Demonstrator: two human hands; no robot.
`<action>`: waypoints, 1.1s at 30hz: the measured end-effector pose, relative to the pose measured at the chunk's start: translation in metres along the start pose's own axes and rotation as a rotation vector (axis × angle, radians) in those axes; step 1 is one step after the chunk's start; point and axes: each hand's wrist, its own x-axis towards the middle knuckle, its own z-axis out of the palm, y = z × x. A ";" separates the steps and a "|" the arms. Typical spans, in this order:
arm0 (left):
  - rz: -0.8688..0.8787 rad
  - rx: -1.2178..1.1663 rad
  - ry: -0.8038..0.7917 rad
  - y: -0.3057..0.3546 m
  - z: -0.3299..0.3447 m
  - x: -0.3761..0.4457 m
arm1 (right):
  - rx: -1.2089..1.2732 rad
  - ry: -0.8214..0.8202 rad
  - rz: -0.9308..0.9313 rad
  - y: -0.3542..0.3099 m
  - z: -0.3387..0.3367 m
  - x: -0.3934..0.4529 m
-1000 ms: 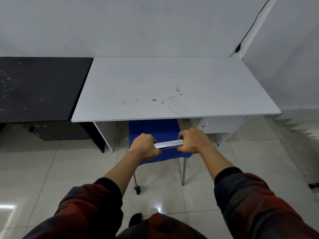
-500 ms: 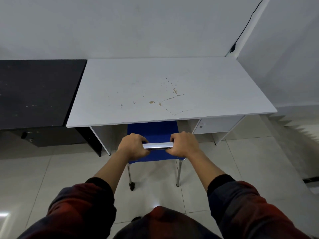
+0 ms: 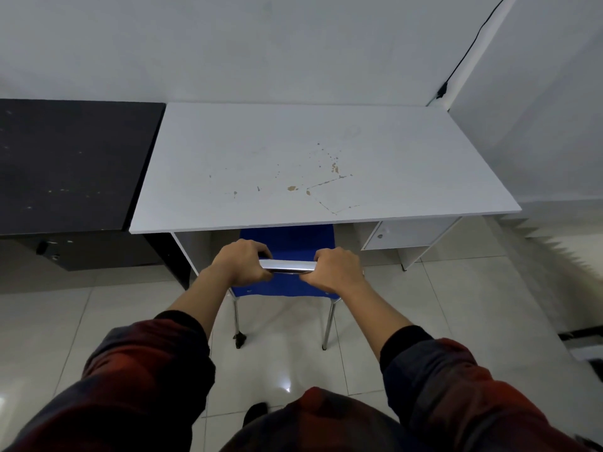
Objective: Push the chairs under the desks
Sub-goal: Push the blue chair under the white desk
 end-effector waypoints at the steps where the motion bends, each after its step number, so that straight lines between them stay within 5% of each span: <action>1: 0.006 0.004 0.001 -0.001 0.000 0.000 | -0.006 0.005 0.003 -0.001 0.000 0.000; 18: -0.046 -0.033 0.080 0.018 0.004 0.025 | -0.047 0.002 -0.059 0.026 -0.021 0.033; 33: -0.098 -0.056 0.045 0.022 -0.005 0.049 | -0.003 -0.159 -0.045 0.032 -0.028 0.060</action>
